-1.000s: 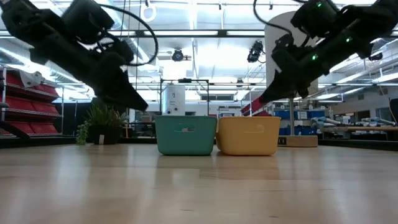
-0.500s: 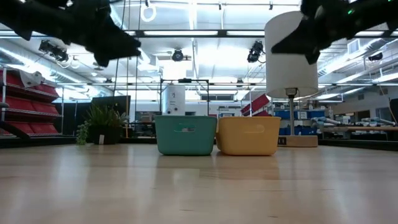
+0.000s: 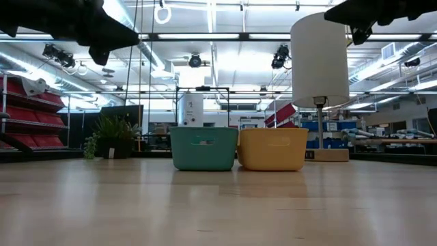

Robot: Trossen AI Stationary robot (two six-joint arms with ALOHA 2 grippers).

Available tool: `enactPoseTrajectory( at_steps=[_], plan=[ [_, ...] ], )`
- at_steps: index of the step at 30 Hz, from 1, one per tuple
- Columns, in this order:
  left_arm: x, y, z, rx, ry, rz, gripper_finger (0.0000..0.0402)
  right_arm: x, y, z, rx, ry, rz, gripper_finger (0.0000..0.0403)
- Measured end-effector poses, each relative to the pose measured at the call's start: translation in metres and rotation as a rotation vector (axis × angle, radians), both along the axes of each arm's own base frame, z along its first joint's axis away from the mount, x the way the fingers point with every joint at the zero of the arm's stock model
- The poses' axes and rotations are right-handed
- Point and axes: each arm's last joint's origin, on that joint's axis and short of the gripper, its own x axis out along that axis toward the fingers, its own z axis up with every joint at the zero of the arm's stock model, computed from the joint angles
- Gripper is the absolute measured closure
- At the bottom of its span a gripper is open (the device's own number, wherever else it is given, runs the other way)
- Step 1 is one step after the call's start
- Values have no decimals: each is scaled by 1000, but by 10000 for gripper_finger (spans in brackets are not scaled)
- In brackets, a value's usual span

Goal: Sort batteries
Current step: Return to Home Position

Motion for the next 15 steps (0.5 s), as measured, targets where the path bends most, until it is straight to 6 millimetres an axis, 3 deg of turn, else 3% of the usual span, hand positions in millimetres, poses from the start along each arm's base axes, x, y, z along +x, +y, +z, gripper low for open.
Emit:
enactPoseTrajectory(
  at_steps=[6,15],
  plan=[
    [-3,-7,-3,37,36,-21,387,-4,3,3,-51,-19,-22,403],
    [-3,-6,-1,122,45,3,377,-5,3,13,-151,-98,-10,403]
  ],
)
